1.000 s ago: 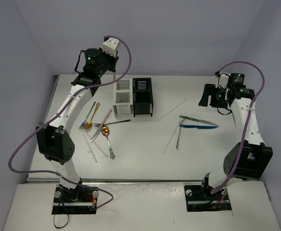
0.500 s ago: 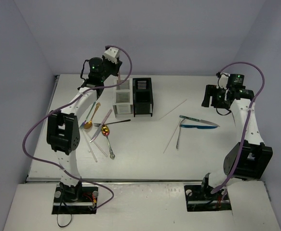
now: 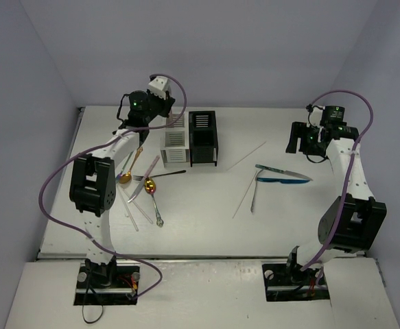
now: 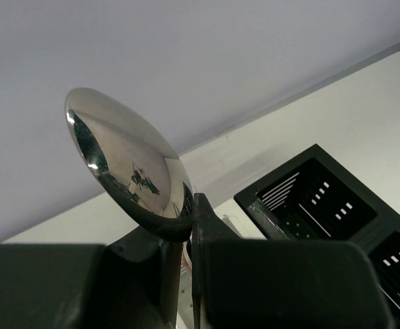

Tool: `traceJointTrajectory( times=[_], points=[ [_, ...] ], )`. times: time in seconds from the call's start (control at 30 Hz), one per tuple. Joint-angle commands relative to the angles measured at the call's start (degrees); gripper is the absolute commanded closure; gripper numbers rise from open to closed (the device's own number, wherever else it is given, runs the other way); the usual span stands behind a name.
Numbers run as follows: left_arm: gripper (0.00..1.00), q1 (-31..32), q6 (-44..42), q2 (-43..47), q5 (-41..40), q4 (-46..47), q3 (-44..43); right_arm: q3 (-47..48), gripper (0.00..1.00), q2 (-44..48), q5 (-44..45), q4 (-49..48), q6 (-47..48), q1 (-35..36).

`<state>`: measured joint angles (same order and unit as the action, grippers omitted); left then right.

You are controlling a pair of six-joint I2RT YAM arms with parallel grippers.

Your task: Sort the eating utensils into containers

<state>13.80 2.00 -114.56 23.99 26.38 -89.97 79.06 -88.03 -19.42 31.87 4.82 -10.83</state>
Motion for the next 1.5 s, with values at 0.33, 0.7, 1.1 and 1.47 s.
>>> traceJointTrajectory(
  times=[0.33, 0.7, 1.1, 1.47],
  points=[
    [0.52, -0.1, 3.2, 3.4, 1.8, 6.8, 1.5, 0.1, 0.32, 0.1, 0.3, -2.2, 0.1, 0.6],
    [0.43, -0.5, 3.0, 14.9, 3.8, 0.4, 0.7, 0.6, 0.31, 2.3, 0.2, -2.2, 0.3, 1.3],
    [0.43, -7.8, 2.5, 34.4, 3.7, -33.6, 5.8, -0.7, 0.29, 3.6, 0.6, -2.6, 4.2, 2.1],
    [0.43, -15.9, -6.4, 40.0, 5.0, -50.9, 17.9, -5.5, 0.29, 4.3, 0.9, -4.4, 6.2, 3.6]
  ],
)
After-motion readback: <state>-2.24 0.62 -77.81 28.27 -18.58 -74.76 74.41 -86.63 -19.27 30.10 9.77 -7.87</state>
